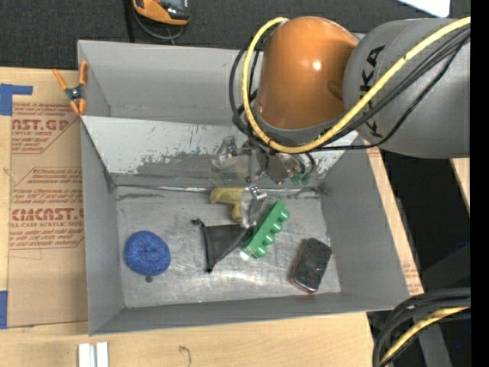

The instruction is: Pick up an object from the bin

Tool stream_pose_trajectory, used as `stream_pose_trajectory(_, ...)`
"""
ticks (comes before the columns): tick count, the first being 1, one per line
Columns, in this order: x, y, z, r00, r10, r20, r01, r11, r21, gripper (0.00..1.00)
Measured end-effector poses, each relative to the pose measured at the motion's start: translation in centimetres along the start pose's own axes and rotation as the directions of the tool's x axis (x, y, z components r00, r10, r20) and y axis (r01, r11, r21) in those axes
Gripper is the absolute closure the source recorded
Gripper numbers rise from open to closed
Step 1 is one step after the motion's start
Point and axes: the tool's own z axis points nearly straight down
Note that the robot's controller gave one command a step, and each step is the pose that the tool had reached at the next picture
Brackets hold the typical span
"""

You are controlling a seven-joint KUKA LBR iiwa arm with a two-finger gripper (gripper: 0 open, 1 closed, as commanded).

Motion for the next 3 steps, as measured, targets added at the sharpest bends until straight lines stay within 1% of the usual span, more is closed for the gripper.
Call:
stream_pose_trajectory(1,0.0,0.0,0.0,1.000,0.000,0.000,0.000,1.000,0.000,0.00)
stream_pose_trajectory(2,-0.3,0.4,3.3,0.999,-0.053,0.007,0.053,0.999,0.002,0.00)
stream_pose_trajectory(3,3.0,-0.6,9.6,0.999,-0.038,0.002,0.038,0.999,-0.001,0.00)
